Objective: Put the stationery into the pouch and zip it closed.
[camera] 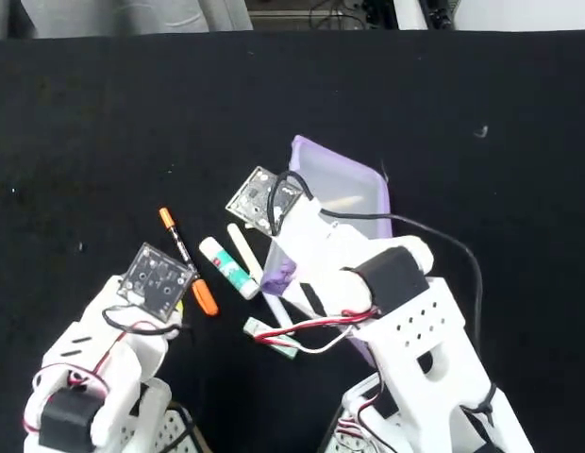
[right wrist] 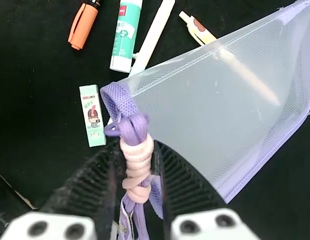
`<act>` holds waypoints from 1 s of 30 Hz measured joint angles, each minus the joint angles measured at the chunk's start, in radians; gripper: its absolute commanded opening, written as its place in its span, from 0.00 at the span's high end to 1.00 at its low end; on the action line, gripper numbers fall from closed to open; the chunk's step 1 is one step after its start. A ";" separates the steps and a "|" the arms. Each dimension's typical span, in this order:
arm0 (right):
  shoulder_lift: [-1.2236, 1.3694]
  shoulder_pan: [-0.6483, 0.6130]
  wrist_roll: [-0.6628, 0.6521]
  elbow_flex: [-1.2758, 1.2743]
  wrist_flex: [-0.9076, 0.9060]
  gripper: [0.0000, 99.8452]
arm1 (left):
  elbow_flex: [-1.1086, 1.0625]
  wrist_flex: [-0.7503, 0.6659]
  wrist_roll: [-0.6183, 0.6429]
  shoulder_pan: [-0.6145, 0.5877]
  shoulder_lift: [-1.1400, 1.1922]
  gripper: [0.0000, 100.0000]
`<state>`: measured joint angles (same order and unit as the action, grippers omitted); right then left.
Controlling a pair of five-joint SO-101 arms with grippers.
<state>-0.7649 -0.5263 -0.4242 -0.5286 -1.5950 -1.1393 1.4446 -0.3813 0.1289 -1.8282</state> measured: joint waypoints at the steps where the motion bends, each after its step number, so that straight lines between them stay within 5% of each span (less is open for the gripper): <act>1: 0.000 0.000 0.000 0.000 0.000 0.99 | 0.006 0.003 -0.011 0.000 0.000 0.97; 11: 0.000 0.000 0.000 0.000 0.000 0.99 | 0.066 0.026 -0.034 0.000 0.000 0.97; 20: 0.000 0.000 0.000 0.000 0.000 0.99 | 0.186 0.008 0.068 0.000 -0.002 0.96; 27: 0.000 0.000 0.000 0.000 0.000 0.99 | 0.221 -0.005 0.041 0.084 -0.005 0.73; 30: 0.000 0.000 0.000 0.000 0.000 0.99 | 0.097 -0.068 0.034 0.110 -0.005 0.71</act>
<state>-0.7649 -0.5263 -0.4242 -0.5286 -1.5950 -1.0426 1.3771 -0.3475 0.2394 -1.8328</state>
